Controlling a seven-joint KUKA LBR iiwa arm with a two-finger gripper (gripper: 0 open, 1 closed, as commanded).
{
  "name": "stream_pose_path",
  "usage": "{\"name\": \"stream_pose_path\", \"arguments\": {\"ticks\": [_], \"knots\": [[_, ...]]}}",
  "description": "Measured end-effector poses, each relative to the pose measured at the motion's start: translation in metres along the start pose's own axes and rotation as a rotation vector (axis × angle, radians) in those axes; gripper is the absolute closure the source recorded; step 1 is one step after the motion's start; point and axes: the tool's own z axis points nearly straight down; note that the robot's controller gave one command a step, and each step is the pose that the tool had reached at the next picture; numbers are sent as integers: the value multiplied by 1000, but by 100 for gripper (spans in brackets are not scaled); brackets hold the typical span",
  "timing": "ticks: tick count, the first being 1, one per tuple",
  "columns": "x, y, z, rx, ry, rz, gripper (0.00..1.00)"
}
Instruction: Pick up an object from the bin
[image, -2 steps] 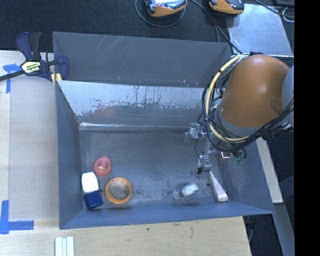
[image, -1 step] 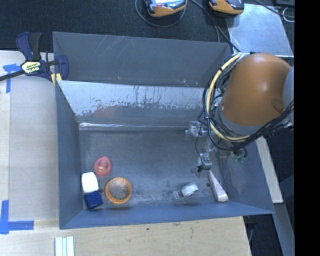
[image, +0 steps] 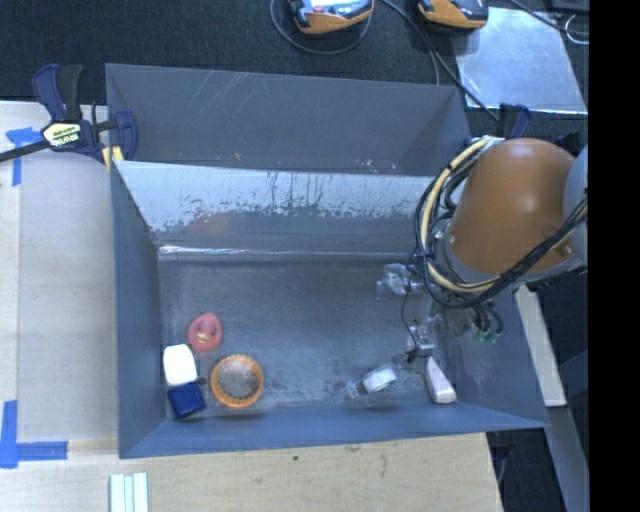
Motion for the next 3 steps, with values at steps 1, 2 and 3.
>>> {"name": "stream_pose_path", "arguments": {"ticks": [1, 2, 3], "knots": [[6, 25, 24, 0, -11, -77, 0], [17, 2, 44, 0, 0, -53, 0], [16, -1, 38, 1, -11, -103, 0]]}}
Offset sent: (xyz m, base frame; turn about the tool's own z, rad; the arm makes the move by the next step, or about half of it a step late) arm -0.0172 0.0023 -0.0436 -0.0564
